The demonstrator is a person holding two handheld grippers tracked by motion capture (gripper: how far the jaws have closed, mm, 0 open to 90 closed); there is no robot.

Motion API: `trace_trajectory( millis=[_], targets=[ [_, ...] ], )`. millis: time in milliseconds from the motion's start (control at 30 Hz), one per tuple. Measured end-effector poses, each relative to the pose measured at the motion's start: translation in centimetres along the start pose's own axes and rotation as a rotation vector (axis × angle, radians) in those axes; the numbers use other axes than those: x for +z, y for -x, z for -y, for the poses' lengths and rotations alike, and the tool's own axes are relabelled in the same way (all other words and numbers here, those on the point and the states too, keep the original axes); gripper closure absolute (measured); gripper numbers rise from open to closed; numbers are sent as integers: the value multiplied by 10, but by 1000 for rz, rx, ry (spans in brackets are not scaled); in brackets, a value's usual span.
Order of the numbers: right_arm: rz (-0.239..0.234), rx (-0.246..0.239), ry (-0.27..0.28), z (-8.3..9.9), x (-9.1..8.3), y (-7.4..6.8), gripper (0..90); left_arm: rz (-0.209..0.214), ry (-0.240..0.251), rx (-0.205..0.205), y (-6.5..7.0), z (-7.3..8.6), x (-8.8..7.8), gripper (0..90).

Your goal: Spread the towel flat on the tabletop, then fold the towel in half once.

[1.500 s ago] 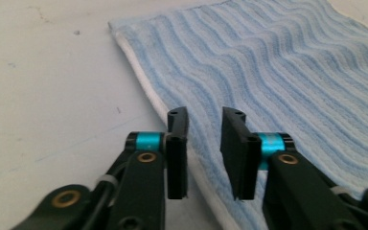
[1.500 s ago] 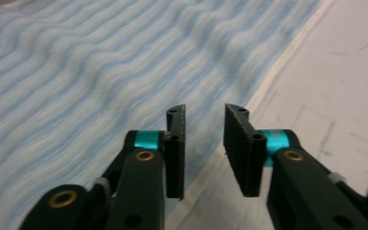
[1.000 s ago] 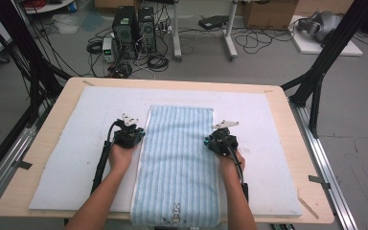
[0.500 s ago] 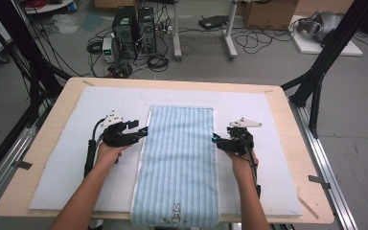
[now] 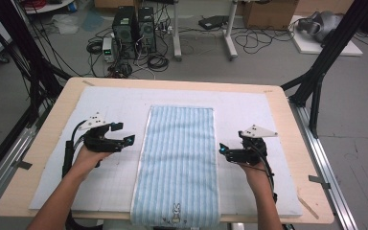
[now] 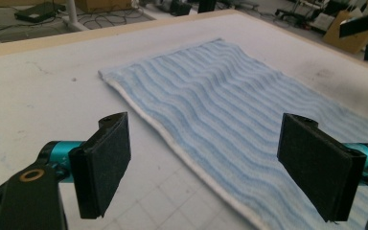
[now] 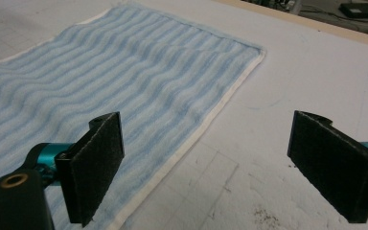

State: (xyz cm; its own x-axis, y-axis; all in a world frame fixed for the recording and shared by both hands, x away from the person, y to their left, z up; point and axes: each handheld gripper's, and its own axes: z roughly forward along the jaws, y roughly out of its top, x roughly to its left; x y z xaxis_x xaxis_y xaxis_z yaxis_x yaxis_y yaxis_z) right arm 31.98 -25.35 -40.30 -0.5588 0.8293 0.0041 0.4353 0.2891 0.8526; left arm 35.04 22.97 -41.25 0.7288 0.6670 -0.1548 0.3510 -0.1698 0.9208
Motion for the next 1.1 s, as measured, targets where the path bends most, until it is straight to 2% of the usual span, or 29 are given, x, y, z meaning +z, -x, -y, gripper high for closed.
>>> trace_trajectory(
  millis=[100, 200, 300, 367, 433, 567, 700, 867, 1100],
  targets=[
    [20, -23, -6, 1, -4, -3, 116, -3, -5, 15, 1, 2, -5, 193],
    [16, -17, -6, 0, -6, -4, 116, -9, -4, 15, 2, 3, -6, 193],
    [10, -3, -10, 0, -7, -3, 115, -17, -8, -3, 3, 4, -4, 192],
    [6, 1, -9, -1, -8, -2, 116, -32, 1, -13, 2, 3, -4, 192],
    [6, -3, -15, -1, -8, -1, 115, -31, 20, -29, 2, 2, -4, 192],
    [1, 7, -13, -1, -8, 0, 115, -44, 16, -37, 0, -1, -3, 192],
    [1, 2, -19, -3, -7, 2, 116, -34, 32, -53, -4, -9, -2, 195],
    [2, 18, -25, -4, -6, 4, 115, -56, 19, -64, -11, -16, 5, 195],
    [2, 19, -43, 0, -5, 4, 116, -114, -17, -66, -9, -15, 26, 218]
  ],
)
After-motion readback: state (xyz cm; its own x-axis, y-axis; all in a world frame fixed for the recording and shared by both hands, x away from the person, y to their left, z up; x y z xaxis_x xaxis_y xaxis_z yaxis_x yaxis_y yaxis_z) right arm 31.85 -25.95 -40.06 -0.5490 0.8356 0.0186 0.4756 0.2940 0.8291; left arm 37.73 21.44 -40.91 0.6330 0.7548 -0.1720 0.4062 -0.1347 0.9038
